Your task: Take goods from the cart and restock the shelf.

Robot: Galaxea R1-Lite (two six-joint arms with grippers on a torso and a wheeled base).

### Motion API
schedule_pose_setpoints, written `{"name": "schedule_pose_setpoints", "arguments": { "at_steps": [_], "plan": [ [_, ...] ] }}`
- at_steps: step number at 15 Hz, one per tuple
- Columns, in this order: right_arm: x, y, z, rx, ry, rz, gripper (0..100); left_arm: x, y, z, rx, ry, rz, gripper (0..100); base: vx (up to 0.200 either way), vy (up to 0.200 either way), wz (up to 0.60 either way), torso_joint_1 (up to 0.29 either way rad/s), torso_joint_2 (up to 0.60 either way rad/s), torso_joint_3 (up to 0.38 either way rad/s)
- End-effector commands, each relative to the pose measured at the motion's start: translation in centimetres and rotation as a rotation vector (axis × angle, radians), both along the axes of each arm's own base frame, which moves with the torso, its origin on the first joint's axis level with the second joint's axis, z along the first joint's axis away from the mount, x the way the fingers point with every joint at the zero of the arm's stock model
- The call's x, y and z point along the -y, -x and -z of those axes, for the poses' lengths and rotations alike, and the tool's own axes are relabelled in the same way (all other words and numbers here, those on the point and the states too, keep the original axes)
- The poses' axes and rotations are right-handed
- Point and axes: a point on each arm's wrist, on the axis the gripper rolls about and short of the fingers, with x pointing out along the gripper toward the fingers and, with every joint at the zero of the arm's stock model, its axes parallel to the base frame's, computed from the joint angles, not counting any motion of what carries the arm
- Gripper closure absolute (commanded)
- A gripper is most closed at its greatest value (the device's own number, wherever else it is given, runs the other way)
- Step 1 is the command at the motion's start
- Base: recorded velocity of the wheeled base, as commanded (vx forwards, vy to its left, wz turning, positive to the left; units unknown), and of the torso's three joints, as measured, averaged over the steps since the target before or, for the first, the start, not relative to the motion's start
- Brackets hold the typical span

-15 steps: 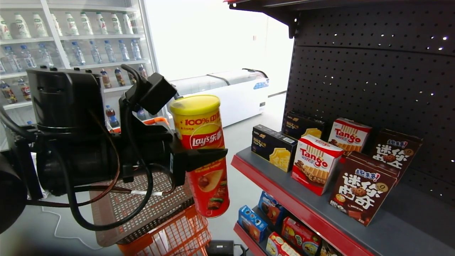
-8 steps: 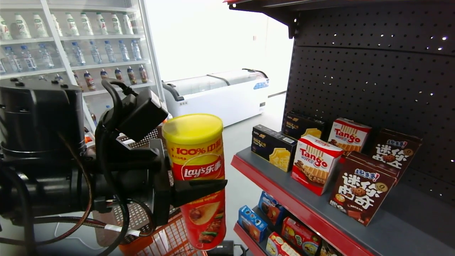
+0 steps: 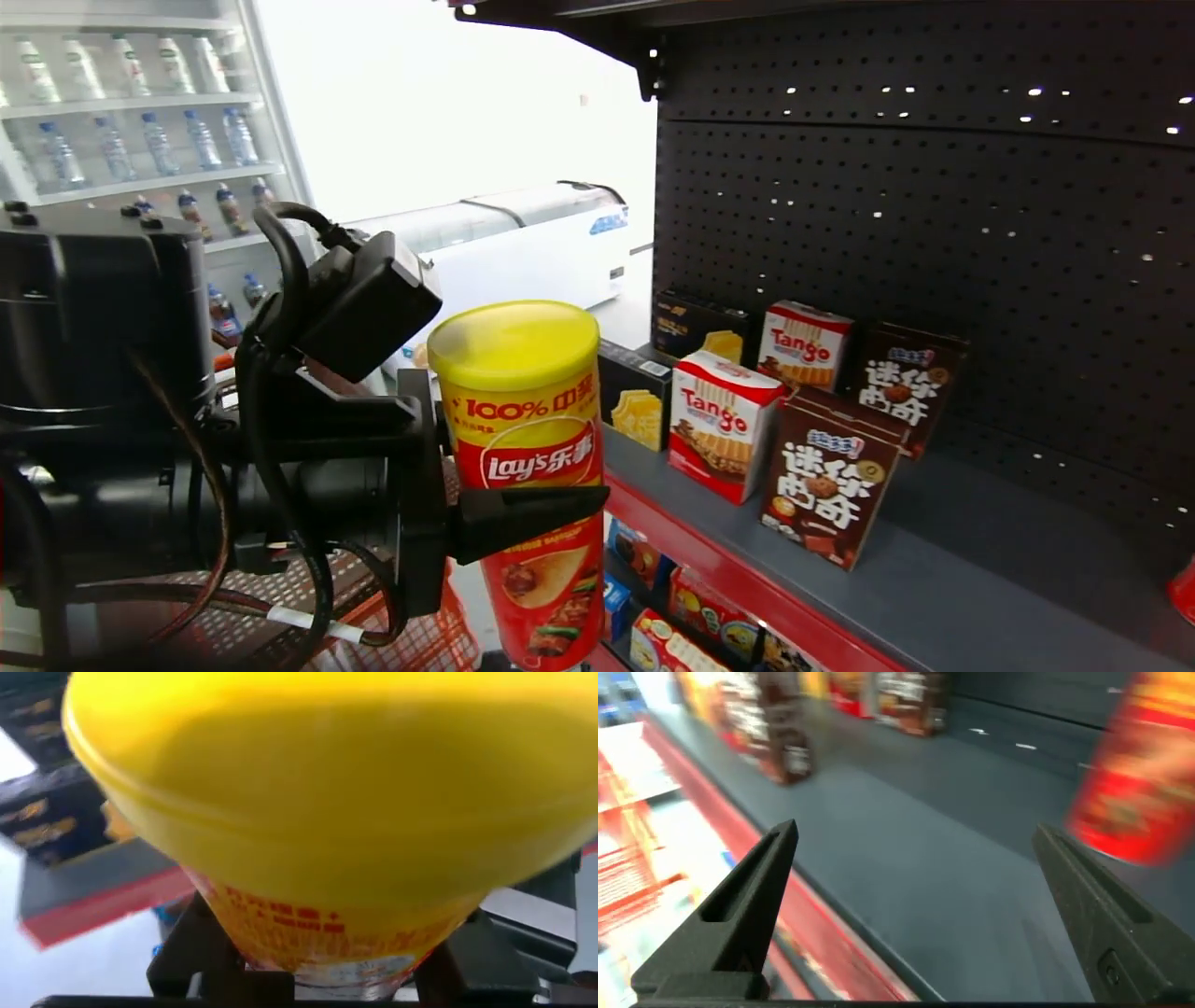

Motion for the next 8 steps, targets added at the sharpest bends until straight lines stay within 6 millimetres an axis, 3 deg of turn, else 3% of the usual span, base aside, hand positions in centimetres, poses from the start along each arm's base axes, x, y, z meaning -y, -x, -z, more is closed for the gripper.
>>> {"name": "schedule_pose_setpoints", "arguments": {
  "at_steps": [1, 8],
  "plan": [
    [0.00, -0.01, 0.01, -0.002, 0.000, 0.000, 0, 0.02, -0.03, 0.01, -0.001, 0.002, 0.005, 100, 0.000, 0.000, -0.60, 0.002, 0.00, 0.007],
    [0.00, -0.01, -0.01, 0.000, 0.000, 0.000, 0, 0.57, 0.37, -0.13, 0.004, 0.006, 0.036, 100, 0.000, 0.000, -0.60, 0.003, 0.00, 0.002]
  ]
}}
